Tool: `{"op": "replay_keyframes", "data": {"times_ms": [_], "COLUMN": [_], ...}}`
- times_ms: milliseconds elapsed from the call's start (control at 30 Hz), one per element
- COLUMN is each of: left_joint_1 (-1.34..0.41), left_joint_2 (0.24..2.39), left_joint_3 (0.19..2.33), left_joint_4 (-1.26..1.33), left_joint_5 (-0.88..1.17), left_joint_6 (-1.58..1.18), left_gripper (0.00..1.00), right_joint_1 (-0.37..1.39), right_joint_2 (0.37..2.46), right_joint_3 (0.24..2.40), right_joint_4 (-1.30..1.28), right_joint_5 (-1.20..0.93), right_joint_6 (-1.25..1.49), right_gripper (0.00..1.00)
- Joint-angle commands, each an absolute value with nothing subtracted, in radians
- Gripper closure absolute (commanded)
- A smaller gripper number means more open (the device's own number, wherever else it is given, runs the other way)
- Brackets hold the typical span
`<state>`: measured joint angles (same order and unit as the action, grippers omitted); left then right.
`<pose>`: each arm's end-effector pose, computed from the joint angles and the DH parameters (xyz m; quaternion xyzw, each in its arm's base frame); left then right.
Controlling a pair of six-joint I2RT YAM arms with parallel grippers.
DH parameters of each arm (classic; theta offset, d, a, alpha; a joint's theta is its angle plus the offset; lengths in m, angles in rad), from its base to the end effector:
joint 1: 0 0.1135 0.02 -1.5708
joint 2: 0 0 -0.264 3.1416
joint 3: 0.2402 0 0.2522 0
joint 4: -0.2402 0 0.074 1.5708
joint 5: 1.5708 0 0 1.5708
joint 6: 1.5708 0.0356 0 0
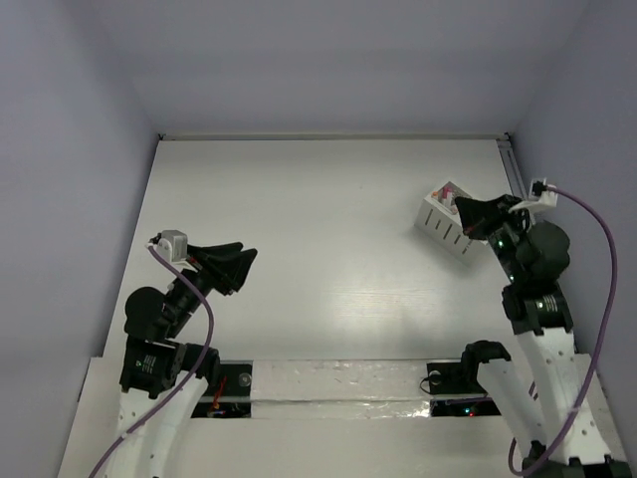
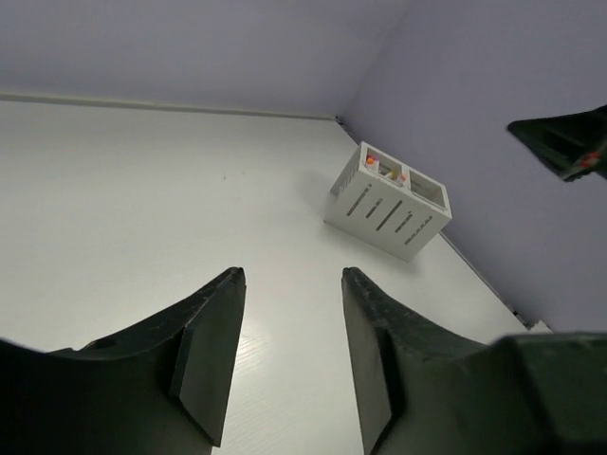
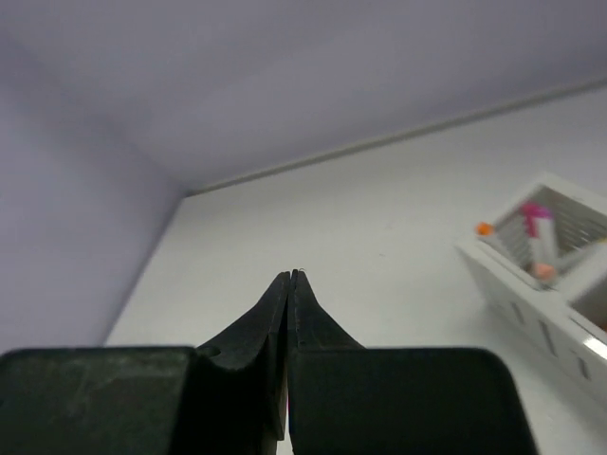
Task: Sort the stationery into containers
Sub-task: Reset both arms
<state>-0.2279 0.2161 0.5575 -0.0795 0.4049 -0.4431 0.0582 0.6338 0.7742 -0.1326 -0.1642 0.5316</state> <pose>0.0708 -0.0308 0.3363 0.0946 0.6100 -0.3714 0.6936 0.1500 0.0146 0.3644 0.1080 0.6960 0.2609 0.6601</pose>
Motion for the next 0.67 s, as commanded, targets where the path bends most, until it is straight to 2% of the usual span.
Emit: {"op": "replay_keyframes", "data": {"times_ms": [0, 167, 200, 233, 400, 467, 567, 633], "left_joint_1": [-0.232, -0.232, -0.232, -0.232, -0.232, -0.232, -0.232, -0.232], "left_joint_2": [0.251, 0.307, 0.316, 0.318, 0.334, 0.334, 0.334, 0.330], "left_joint_3": [0.601, 0.656, 0.687, 0.702, 0.817, 0.836, 0.827, 0.799], "left_joint_4": [-0.022, -0.006, 0.004, 0.024, 0.040, 0.037, 0.040, 0.040], "left_joint_5": [0.442, 0.459, 0.465, 0.468, 0.462, 0.443, 0.437, 0.434], "left_joint_6": [-0.436, -0.446, -0.449, -0.452, -0.456, -0.451, -0.439, -0.449], "left_gripper": [0.56, 0.43, 0.41, 0.39, 0.31, 0.31, 0.34, 0.29], "right_joint_1": [0.051, 0.051, 0.051, 0.051, 0.051, 0.051, 0.051, 0.051], "right_joint_2": [0.510, 0.364, 0.335, 0.331, 0.350, 0.341, 0.339, 0.342], "right_joint_3": [0.765, 0.869, 0.886, 0.906, 0.962, 0.940, 0.901, 0.877], "right_joint_4": [0.012, -0.113, -0.162, -0.194, -0.357, -0.353, -0.331, -0.308], "right_joint_5": [-0.457, -0.401, -0.384, -0.364, -0.181, -0.160, -0.173, -0.202], "right_joint_6": [0.589, 0.537, 0.525, 0.494, 0.479, 0.485, 0.506, 0.520], "right_gripper": [1.00, 1.00, 0.97, 0.92, 0.34, 0.22, 0.19, 0.19]}}
